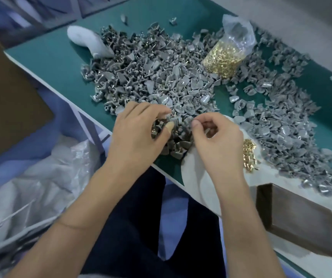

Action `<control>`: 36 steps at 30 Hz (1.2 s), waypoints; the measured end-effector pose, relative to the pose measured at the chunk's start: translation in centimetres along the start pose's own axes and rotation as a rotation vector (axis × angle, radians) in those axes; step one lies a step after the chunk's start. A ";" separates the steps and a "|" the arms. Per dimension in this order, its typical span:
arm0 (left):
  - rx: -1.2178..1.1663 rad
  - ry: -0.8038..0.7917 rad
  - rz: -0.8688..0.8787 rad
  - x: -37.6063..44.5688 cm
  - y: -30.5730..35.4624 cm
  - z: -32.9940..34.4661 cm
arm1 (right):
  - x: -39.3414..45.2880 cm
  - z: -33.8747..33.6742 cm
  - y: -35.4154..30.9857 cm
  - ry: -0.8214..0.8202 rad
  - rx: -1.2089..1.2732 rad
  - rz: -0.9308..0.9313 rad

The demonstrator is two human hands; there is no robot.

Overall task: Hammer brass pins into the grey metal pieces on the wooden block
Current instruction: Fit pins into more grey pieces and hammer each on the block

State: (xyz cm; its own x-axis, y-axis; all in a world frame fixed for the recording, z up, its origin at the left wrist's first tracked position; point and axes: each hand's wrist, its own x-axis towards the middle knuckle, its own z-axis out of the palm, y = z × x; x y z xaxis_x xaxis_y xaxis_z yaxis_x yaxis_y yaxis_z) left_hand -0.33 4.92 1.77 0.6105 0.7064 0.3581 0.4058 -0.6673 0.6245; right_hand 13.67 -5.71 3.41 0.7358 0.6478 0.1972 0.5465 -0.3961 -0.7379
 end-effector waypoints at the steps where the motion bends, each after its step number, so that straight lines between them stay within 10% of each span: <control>1: -0.001 -0.004 -0.006 0.2 0.0 0.1 | 0.3 0.0 0.0 -0.004 0.003 0.017; 16: -0.048 -0.048 0.070 0.0 2.8 1.9 | 2.5 -0.5 0.2 -0.020 0.038 0.048; 28: -0.004 -0.446 0.120 1.7 9.5 7.2 | -1.5 -12.3 8.5 0.168 -0.057 0.256; 36: 0.150 -0.340 0.061 0.4 10.8 9.0 | -3.8 -12.9 9.9 0.187 -0.124 0.180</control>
State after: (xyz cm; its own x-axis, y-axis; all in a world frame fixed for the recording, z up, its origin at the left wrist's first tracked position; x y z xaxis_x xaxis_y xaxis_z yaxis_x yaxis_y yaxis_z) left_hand 10.43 -4.16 2.42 0.8175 0.5622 0.1251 0.4414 -0.7511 0.4910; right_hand 21.39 -20.51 3.70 0.8800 0.4331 0.1949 0.4370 -0.5777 -0.6894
